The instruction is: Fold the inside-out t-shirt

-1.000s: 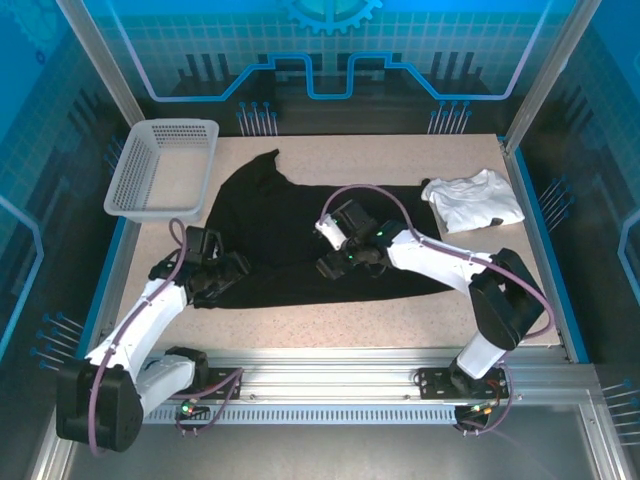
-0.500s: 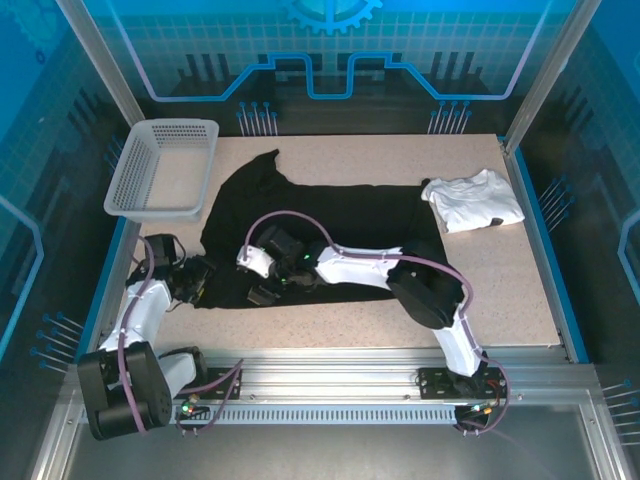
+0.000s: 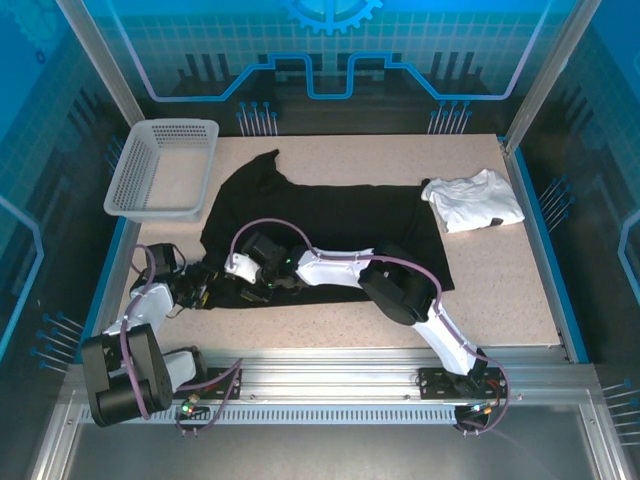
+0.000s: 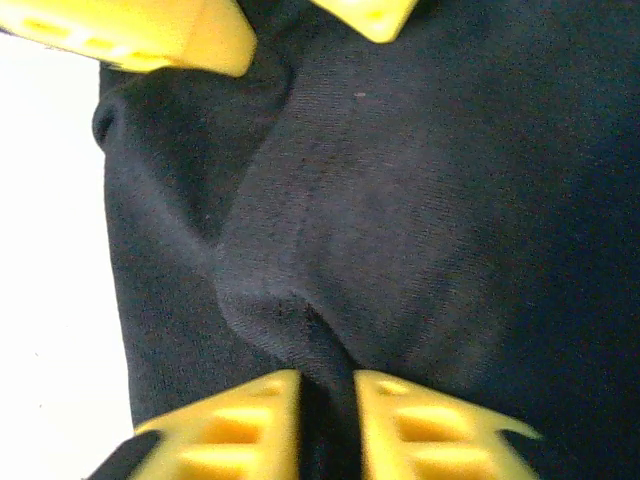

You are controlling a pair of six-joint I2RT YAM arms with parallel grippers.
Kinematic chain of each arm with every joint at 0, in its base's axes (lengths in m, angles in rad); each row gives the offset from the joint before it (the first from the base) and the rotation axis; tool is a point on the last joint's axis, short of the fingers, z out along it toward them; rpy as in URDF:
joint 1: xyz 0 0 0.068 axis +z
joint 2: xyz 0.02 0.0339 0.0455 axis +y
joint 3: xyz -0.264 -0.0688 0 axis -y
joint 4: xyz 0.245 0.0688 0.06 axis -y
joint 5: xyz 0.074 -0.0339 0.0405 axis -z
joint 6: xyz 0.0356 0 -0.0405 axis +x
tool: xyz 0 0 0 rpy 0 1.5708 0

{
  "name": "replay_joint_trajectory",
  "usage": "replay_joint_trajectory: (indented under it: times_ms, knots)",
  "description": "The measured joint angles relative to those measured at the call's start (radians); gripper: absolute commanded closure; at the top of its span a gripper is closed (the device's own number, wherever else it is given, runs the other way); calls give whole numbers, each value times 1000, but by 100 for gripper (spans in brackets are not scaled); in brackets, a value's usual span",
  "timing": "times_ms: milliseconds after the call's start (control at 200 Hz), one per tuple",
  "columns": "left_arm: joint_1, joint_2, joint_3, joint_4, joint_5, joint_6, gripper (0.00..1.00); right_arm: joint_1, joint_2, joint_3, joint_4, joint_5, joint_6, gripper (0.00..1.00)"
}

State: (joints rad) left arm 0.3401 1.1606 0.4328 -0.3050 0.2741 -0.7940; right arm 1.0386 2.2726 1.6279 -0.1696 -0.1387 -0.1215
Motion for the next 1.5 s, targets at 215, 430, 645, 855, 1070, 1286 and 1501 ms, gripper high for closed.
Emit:
replay_joint_trajectory:
  times_ms: [215,430,645,855,1070,1286,1501]
  knots:
    - [5,0,-11,40,18,-7,37,-51,-9,-14,31,-47,100,98]
    - [7,0,-17,65,26,-13,34,-139,-39,-35,84,-137,246,100]
    - [7,0,-17,69,29,-13,34,-222,-41,-33,134,-213,433,99]
    - [8,0,-17,70,30,-13,34,-301,9,97,65,-194,595,94]
    - [8,0,-17,71,30,-12,34,-368,62,179,-66,-140,662,82]
    - [8,-34,-17,54,22,-5,32,-414,6,90,-114,-94,603,59]
    - [-42,-117,5,38,-20,19,32,-417,-212,-140,-103,-90,518,58]
